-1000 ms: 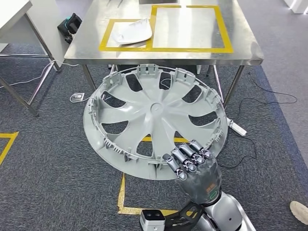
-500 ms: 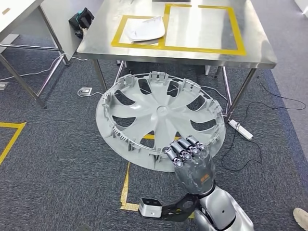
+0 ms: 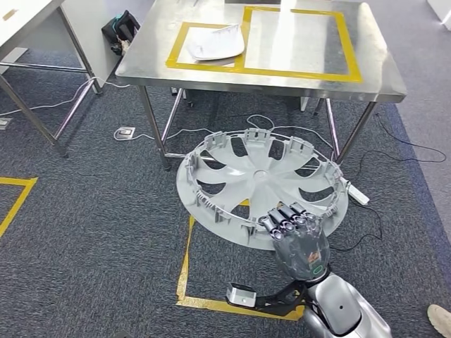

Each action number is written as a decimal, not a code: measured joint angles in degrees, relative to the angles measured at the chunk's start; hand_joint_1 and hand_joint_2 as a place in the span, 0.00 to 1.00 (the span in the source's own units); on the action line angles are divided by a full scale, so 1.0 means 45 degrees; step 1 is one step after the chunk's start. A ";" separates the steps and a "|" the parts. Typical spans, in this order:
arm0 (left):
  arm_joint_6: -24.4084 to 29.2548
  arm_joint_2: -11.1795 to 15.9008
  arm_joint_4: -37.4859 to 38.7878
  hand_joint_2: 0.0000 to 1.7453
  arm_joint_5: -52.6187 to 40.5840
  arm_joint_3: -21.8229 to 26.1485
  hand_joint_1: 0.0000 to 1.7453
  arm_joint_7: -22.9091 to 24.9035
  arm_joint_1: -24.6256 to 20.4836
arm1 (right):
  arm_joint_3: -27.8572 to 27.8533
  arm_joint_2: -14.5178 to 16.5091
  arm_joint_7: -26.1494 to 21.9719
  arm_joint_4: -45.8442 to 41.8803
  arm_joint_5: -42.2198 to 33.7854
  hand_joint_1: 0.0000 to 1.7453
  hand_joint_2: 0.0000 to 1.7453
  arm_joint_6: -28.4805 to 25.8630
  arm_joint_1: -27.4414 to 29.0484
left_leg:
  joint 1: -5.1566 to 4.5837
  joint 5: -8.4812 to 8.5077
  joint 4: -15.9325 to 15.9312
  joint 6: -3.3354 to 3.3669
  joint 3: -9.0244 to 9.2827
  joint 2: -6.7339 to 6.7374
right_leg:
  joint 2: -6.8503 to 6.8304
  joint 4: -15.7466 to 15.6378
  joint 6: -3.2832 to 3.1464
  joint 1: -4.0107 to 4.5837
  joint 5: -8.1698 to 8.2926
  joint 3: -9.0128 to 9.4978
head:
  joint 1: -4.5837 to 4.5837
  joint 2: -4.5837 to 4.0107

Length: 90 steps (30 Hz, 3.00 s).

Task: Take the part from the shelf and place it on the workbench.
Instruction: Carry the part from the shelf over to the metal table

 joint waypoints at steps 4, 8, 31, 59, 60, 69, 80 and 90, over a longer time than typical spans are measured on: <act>0.0017 0.0004 0.0002 1.00 0.0000 0.0024 0.00 -0.0024 0.0004 | -0.0064 -0.0123 -0.0061 -0.0001 0.0000 1.00 1.00 0.0000 0.0062 | 0.0011 0.0017 -0.0003 -0.0012 0.0000 0.0000 | 0.0000 0.0036 -0.0001 0.0007 -0.0001 -0.0026 | -0.0004 0.0000; 0.0110 0.0001 0.0003 1.00 0.0023 0.0090 0.00 -0.0166 0.0017 | -0.0449 -0.0255 -0.0505 -0.0021 0.0001 1.00 1.00 0.0000 0.0365 | 0.0023 0.0029 -0.0006 -0.0031 -0.0001 0.0000 | 0.0000 0.0054 -0.0003 0.0019 -0.0002 -0.0034 | -0.0002 0.0000; 0.0202 0.0058 0.0003 1.00 0.0143 0.0661 0.00 -0.0330 0.0029 | -0.6775 0.1807 -0.7871 -0.2975 0.0021 1.00 1.00 -0.0005 0.1765 | 0.0023 0.0043 -0.0008 -0.0033 -0.0016 0.0000 | 0.0004 0.0063 -0.0008 0.0021 0.0002 -0.0051 | -0.0001 0.0000; 0.0131 0.0166 0.0001 1.00 -0.0100 0.0747 0.00 -0.0775 0.0021 | -0.7346 0.2347 -0.7816 -0.3345 0.0037 1.00 1.00 -0.0002 0.1861 | -0.0039 -0.0112 -0.0161 0.0304 0.0038 -0.0016 | -0.0005 0.0196 0.0265 -0.0088 0.0126 -0.0070 | -0.0007 0.0001; 0.0120 0.0177 0.0000 1.00 -0.0104 0.0751 0.00 -0.0791 0.0019 | -0.7345 0.2363 -0.7818 -0.3337 0.0039 1.00 1.00 -0.0001 0.1842 | -0.0007 -0.0136 -0.0224 0.0381 0.0107 -0.0029 | 0.0007 0.0381 0.0300 -0.0087 0.0051 -0.0145 | 0.0014 0.0001; 0.0164 0.0190 0.0000 1.00 -0.0143 0.0777 0.00 -0.0743 0.0021 | -0.7331 0.2433 -0.7618 -0.2988 0.0055 1.00 1.00 0.0000 0.1710 | 0.0289 -0.0369 -0.0148 -0.0002 0.0577 -0.0164 | 0.0100 0.1657 0.0794 -0.0412 -0.0163 -0.1092 | 0.0155 0.0000; 0.0197 0.0233 0.0000 1.00 -0.0244 0.0846 0.00 -0.0748 -0.0031 | -0.7212 0.2448 -0.7310 -0.2708 0.0060 1.00 1.00 -0.0005 0.1613 | 0.0323 -0.1548 0.3334 -0.0611 -0.1529 -0.0042 | 0.0223 0.0502 -0.0197 -0.0300 -0.0406 -0.0114 | 0.0172 0.0000; 0.0202 0.0283 -0.0001 1.00 -0.0256 0.0870 0.00 -0.0746 0.0026 | -0.7172 0.2448 -0.7184 -0.2575 0.0056 1.00 1.00 -0.0006 0.1548 | -0.0128 0.0426 0.0001 0.0287 -0.0660 -0.0007 | 0.0239 0.0559 0.0158 -0.0036 -0.1150 0.0815 | 0.0176 0.0000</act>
